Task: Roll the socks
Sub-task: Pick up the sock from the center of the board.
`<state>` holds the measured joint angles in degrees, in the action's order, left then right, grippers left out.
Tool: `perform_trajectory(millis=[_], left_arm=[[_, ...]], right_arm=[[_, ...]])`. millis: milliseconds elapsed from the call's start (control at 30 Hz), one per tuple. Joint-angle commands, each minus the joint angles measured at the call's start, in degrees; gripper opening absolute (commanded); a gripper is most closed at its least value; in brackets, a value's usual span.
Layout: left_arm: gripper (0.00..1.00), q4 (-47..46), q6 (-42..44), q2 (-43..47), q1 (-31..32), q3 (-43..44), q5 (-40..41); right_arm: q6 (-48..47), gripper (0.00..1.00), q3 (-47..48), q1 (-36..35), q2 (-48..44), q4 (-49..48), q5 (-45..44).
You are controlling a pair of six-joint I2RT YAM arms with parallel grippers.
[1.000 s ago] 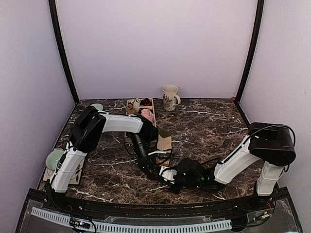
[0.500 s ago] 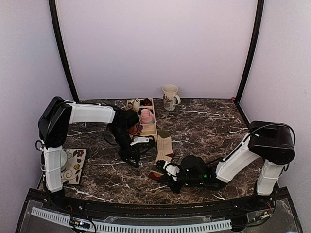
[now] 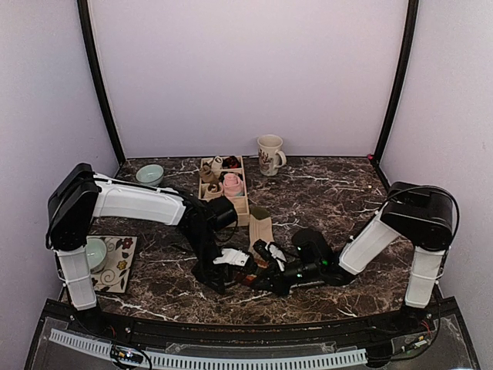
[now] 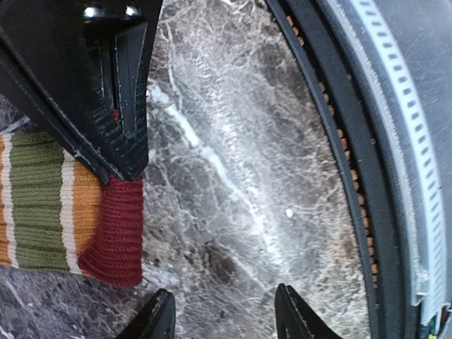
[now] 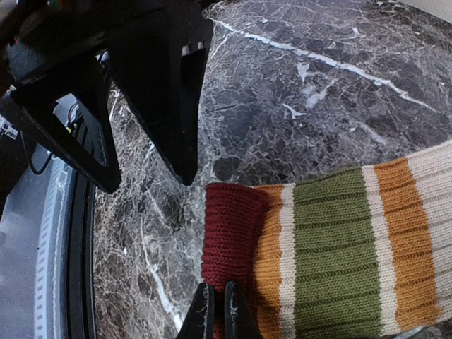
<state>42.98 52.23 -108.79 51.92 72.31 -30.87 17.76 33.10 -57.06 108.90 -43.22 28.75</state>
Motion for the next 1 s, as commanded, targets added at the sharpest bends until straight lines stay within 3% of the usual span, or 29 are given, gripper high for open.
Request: perform_trajectory(millis=[0,167,433,700,967], left_arm=[[0.51,-7.7,3.1,4.5,1.1,-2.0,5.1],[0.49,-15.5,5.3,6.9,2.9,-5.0,8.8],[0.46,-14.6,7.2,6.0,4.0,-4.3,9.4],[0.27,-15.7,9.4,3.2,5.0,-5.0,11.3],[0.32,-18.9,9.4,3.7,6.6,-7.0,13.0]], right_arm=[[5.8,0.0,-1.6,1.4,5.6,18.4,0.9],[8.9,0.0,-1.3,2.0,7.9,19.9,1.6],[10.6,0.0,0.7,4.0,10.3,23.6,2.9],[12.4,0.0,0.9,4.8,10.9,23.1,3.7],[12.9,0.0,0.0,5.5,10.9,22.5,3.7]])
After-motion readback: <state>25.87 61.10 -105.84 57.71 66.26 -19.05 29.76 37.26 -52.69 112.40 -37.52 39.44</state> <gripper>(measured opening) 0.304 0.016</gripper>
